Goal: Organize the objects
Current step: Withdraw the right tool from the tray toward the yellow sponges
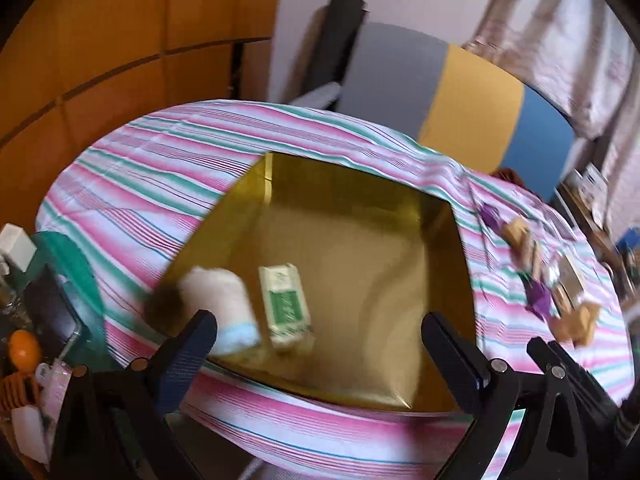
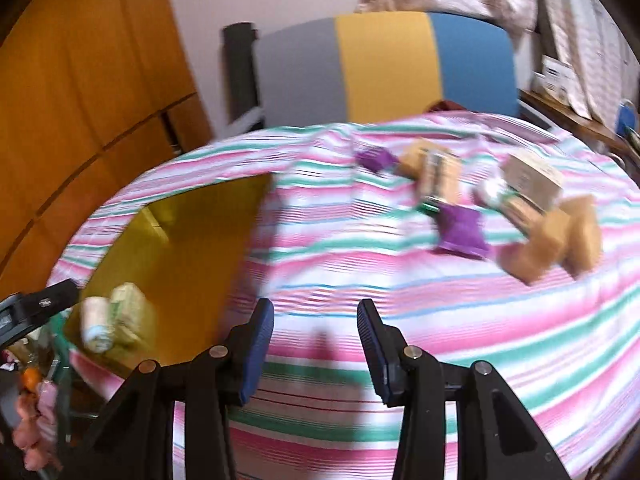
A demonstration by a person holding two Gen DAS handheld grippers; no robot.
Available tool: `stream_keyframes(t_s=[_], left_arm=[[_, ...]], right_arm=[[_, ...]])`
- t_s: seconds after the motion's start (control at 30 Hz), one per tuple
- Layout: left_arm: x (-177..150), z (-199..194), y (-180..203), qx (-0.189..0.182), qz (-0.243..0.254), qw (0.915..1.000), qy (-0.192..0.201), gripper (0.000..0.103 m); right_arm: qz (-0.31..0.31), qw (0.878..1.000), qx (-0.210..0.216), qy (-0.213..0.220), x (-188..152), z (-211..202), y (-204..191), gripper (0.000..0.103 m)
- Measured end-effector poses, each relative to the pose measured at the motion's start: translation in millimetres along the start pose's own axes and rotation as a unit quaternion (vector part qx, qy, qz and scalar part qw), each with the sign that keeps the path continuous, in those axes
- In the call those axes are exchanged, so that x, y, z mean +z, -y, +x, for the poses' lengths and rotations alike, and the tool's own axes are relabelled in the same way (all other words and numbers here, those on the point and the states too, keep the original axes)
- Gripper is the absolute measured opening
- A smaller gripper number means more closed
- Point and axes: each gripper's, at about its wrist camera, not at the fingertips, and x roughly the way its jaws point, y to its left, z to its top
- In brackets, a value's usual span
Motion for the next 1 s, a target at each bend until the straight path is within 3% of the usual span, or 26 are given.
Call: stream_keyframes(t_s=[0.3, 0.43, 0.67, 0.8, 1.0], left_arm=[[-30, 3, 50, -0.053, 0.062, 0.9966, -0.014, 0.103], [-45, 6, 69, -0.066, 0.081, 0.994, -0.035, 0.103], [-61, -9, 92, -0.084, 0.116, 0.9893, -0.025, 0.103], [-67, -11, 98, -0.091, 0.127, 0.9872, -0.031, 0.103], [-69, -10, 101, -0.088, 0.133, 0.9868, -0.029, 0.103]], right_arm=[[0.079, 0.994, -0.081, -0.005, -24, 0, 101, 0.044], [0.109, 0.987, -0.115, 0.019, -5, -4, 135, 0.046], [0.163, 0.973, -0.159, 0.041, 47, 3, 182, 0.047], [0.165, 0.971, -0.171, 0.019, 51, 18, 195, 0.047], [0.117, 0.978, -0.169, 0.035, 16, -8, 185, 0.052]])
